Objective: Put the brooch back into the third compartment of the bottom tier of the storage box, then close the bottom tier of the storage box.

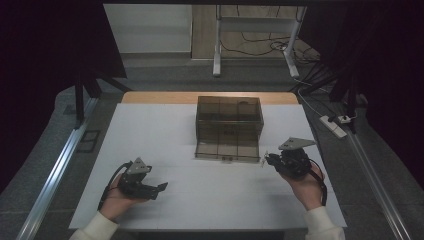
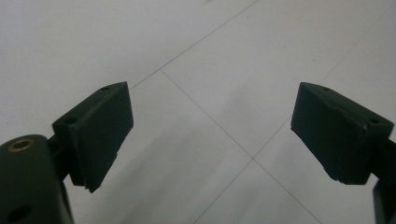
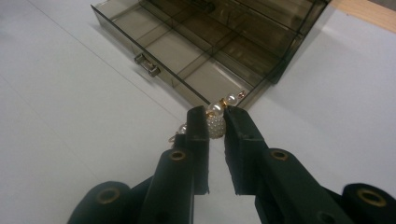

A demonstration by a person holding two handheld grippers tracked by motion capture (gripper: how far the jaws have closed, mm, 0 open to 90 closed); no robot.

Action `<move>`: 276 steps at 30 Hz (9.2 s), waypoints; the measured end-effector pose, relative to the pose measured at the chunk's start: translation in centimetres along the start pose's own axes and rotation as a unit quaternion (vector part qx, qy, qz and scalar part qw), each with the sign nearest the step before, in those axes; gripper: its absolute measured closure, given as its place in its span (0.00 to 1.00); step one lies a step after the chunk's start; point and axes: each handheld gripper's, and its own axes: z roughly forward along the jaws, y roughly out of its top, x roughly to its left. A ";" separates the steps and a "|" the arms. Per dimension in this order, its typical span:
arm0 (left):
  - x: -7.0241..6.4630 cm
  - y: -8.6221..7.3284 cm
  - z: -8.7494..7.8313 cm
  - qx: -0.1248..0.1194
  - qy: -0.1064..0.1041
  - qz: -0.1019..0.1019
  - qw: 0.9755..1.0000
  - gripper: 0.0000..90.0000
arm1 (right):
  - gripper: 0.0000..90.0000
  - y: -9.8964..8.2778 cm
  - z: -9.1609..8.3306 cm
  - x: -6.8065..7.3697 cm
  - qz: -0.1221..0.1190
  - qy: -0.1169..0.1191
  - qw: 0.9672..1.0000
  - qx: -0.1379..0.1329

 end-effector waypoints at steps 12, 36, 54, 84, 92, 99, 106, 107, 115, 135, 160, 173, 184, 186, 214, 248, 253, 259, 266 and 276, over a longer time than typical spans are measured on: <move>0.0 0.0 0.1 0.002 0.001 -0.001 1.000 0.14 | 0.88 1.3 0.7 0.4 -0.011 0.004 1.000 -0.008; 0.0 0.0 0.0 0.003 -0.001 0.001 1.000 0.14 | 0.88 3.7 3.0 0.9 -0.023 0.024 0.999 -0.015; 0.0 -0.1 0.0 0.000 -0.001 0.000 1.000 0.14 | 0.88 4.9 6.9 0.3 -0.030 0.019 0.999 0.013; 0.1 -0.1 -0.1 0.001 -0.002 0.004 1.000 0.14 | 0.60 4.3 8.2 -0.2 -0.032 -0.003 0.999 0.027; 0.1 -0.1 -0.1 0.000 -0.001 0.005 1.000 0.14 | 0.55 4.6 7.6 0.5 -0.019 0.019 1.000 0.003; 0.1 -0.1 -0.1 -0.001 -0.001 0.004 1.000 0.14 | 0.52 4.6 7.3 0.8 -0.018 0.031 0.999 -0.006; 0.1 -0.1 -0.1 0.000 -0.002 0.006 1.000 0.14 | 0.51 4.6 6.9 1.8 -0.026 0.044 0.999 -0.014; 0.1 -0.1 -0.1 0.000 -0.002 0.007 1.000 0.14 | 0.51 4.6 6.9 1.9 -0.029 0.045 0.998 -0.013; 0.0 -0.1 -0.1 0.000 -0.003 0.007 1.000 0.14 | 0.51 4.0 6.8 3.2 -0.039 0.062 0.997 -0.015; -0.1 -0.1 -0.2 0.000 -0.002 0.010 1.000 0.14 | 0.50 3.3 7.7 5.0 -0.060 0.079 0.995 0.005; -0.1 -0.1 0.0 0.003 -0.004 0.014 1.000 0.14 | 0.88 2.3 9.5 4.9 -0.058 0.062 0.996 0.040; -0.1 -0.1 -0.1 0.001 -0.004 0.014 1.000 0.14 | 0.99 1.5 10.9 4.2 -0.064 0.031 0.995 0.065; 0.0 -0.1 -0.1 0.000 -0.005 0.014 1.000 0.14 | 0.99 1.5 11.9 4.2 -0.067 0.022 0.995 0.069; 0.0 -0.1 -0.2 -0.001 -0.004 0.014 1.000 0.14 | 0.99 1.5 12.1 4.3 -0.069 0.022 0.995 0.068; 0.0 -0.1 0.0 0.004 -0.004 0.016 1.000 0.14 | 0.99 2.2 13.0 3.4 -0.061 0.006 0.997 0.046; 0.0 -0.1 0.1 0.006 -0.003 0.016 1.000 0.14 | 0.99 3.4 14.2 1.6 -0.046 -0.004 0.998 0.031; 0.0 -0.1 0.0 0.004 -0.003 0.014 1.000 0.14 | 0.99 3.6 14.6 1.5 -0.044 -0.002 0.999 0.031; 0.0 -0.1 0.1 0.006 -0.004 0.017 1.000 0.14 | 0.99 3.8 14.9 1.2 -0.042 -0.006 0.999 0.027; 0.0 -0.1 0.1 0.005 -0.004 0.015 1.000 0.14 | 0.99 4.0 15.4 0.8 -0.038 -0.008 0.999 0.023; 0.0 -0.1 0.1 0.006 -0.003 0.014 1.000 0.14 | 0.99 4.3 15.9 0.2 -0.031 -0.016 0.999 0.018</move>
